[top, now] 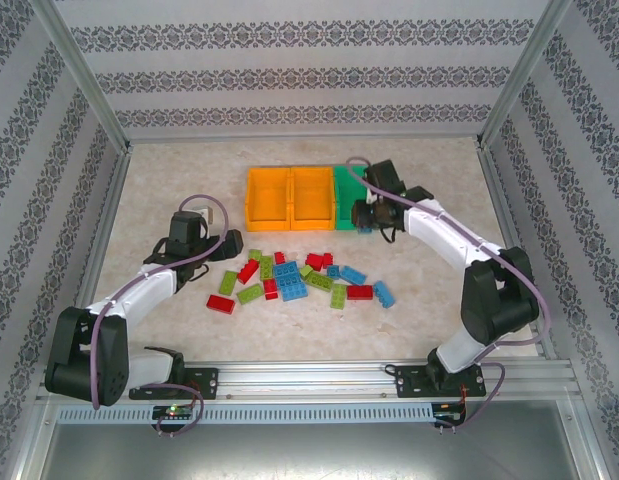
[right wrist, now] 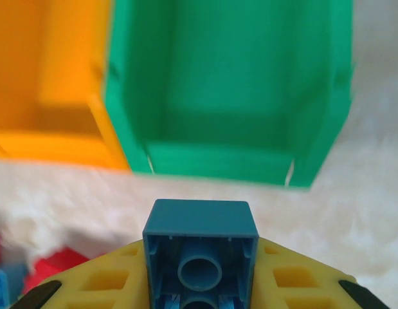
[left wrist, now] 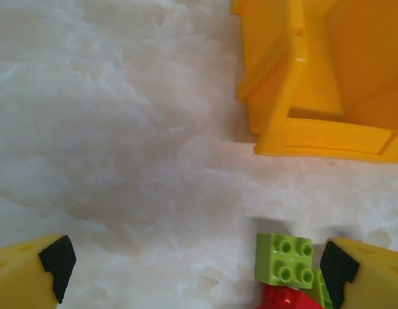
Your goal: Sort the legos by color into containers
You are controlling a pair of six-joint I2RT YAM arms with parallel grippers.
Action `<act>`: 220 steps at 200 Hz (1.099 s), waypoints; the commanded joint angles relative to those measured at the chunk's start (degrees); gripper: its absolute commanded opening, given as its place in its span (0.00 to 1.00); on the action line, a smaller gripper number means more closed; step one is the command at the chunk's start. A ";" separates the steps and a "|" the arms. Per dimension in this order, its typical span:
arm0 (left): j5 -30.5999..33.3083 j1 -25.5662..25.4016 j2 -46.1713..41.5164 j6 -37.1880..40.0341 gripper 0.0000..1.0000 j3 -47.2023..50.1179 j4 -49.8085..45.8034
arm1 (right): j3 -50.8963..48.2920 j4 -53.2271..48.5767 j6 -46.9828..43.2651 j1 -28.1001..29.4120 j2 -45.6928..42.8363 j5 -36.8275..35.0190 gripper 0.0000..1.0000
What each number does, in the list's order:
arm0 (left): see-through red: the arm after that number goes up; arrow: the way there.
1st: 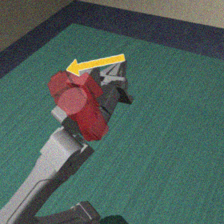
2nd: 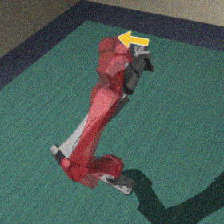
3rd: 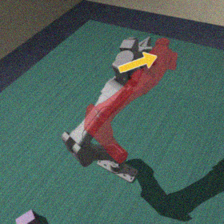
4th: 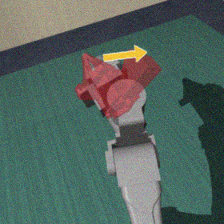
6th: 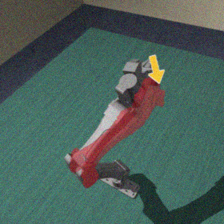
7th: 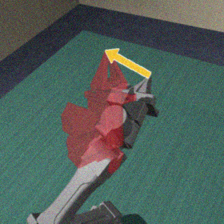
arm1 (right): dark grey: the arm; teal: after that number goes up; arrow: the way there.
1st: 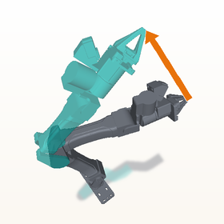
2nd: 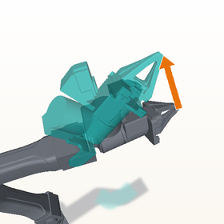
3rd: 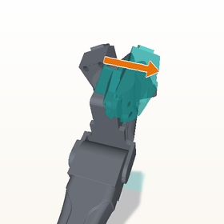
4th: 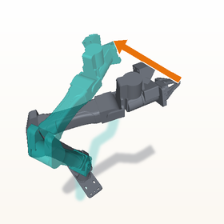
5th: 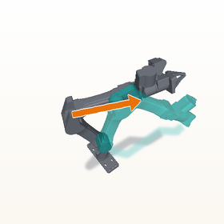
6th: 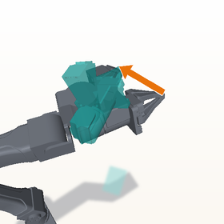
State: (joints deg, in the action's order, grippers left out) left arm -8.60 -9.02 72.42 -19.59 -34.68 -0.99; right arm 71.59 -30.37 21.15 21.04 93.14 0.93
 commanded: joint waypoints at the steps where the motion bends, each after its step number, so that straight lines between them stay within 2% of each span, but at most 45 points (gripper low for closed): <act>1: 0.00 -1.92 -0.35 -0.46 1.00 -2.07 -1.95 | 5.84 1.33 1.30 -1.73 4.32 0.34 0.28; 55: 2.28 -3.82 -0.81 -2.20 0.99 -3.34 -6.06 | 15.04 0.95 3.62 -3.32 15.31 -1.98 0.37; 89: 1.83 -5.14 -0.82 -2.22 1.00 -3.97 -8.12 | 17.10 2.93 4.96 -4.48 19.02 2.33 0.40; 119: 1.83 -7.58 -0.88 -2.24 1.00 -4.32 -9.09 | 18.66 2.02 5.05 -4.55 21.23 3.02 0.45; 135: 2.05 -9.41 -0.43 -2.58 0.98 -4.59 -9.32 | 18.59 2.22 4.57 -4.60 21.55 3.74 0.55; 146: 2.57 -10.63 0.12 -3.64 0.97 -5.38 -10.40 | 18.35 2.40 4.26 -4.53 21.48 4.44 0.58; 200: 9.07 -17.48 3.24 -7.96 0.94 -9.56 -16.91 | 14.30 5.14 2.78 -3.93 17.30 6.29 0.67; 220: 9.89 -18.38 5.02 -8.01 0.84 -10.33 -19.63 | 11.83 6.15 2.43 -3.79 14.96 6.78 0.69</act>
State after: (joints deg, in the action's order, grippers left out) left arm -2.17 -26.02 75.57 -25.63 -43.27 -14.26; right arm 86.17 -26.00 24.97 16.67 112.68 6.07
